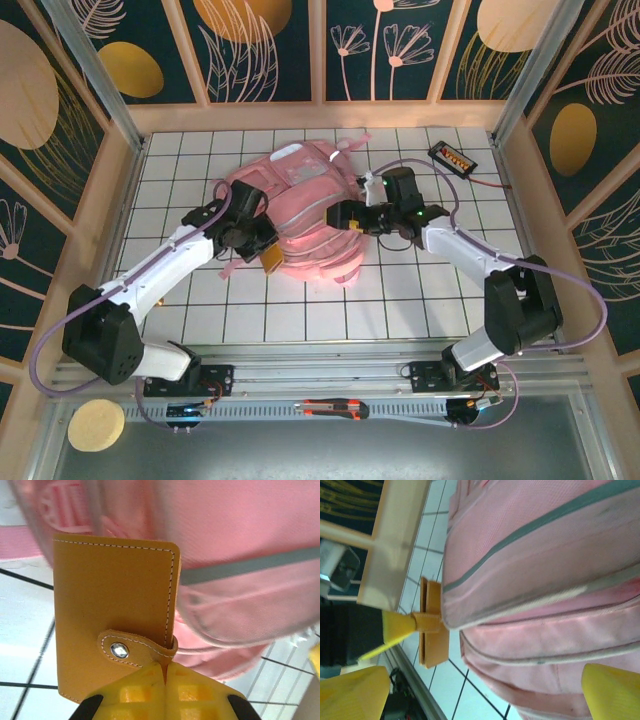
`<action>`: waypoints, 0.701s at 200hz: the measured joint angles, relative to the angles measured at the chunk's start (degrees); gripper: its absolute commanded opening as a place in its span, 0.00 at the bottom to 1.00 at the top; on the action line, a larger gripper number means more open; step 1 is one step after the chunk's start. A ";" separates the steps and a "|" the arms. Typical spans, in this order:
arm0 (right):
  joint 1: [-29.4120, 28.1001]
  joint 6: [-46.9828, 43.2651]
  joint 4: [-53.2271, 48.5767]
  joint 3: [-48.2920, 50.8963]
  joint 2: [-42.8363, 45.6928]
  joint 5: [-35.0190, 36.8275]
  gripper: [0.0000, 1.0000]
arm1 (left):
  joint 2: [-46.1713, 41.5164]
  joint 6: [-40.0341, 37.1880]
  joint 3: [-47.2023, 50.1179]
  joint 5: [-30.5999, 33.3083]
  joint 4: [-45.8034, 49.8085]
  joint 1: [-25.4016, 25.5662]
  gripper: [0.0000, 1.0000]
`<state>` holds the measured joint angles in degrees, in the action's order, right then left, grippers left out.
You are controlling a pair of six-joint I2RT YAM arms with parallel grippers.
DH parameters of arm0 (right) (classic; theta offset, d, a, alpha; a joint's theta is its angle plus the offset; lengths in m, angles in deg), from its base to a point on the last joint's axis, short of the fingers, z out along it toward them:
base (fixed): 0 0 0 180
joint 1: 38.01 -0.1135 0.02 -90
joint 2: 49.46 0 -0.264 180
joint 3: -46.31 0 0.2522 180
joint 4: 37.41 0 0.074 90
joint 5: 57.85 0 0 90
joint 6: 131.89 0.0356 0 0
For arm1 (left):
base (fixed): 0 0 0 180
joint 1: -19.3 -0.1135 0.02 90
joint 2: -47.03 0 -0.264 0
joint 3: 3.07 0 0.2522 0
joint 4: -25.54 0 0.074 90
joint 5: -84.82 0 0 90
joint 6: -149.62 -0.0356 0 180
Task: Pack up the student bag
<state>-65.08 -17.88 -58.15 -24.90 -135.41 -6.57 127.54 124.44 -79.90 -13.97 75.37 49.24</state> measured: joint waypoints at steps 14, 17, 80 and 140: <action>-1.51 -1.97 -0.66 1.11 0.90 -0.52 0.94 | 1.09 -0.07 -2.45 -0.55 0.13 0.94 0.00; -1.95 -2.23 -0.76 1.38 1.07 -0.59 0.94 | 1.36 -0.09 -2.97 -0.68 0.13 1.11 0.00; -11.19 -4.22 1.18 2.99 0.24 2.54 0.83 | 5.05 -1.18 -12.52 -2.78 0.11 2.91 0.00; -11.28 -4.28 2.84 -1.92 -4.68 7.48 0.68 | 6.38 -2.75 -15.23 -3.67 -0.09 4.00 0.00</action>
<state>-76.36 -22.17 -55.31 -26.83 -140.09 0.90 133.92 121.68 -95.13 -17.64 75.28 53.24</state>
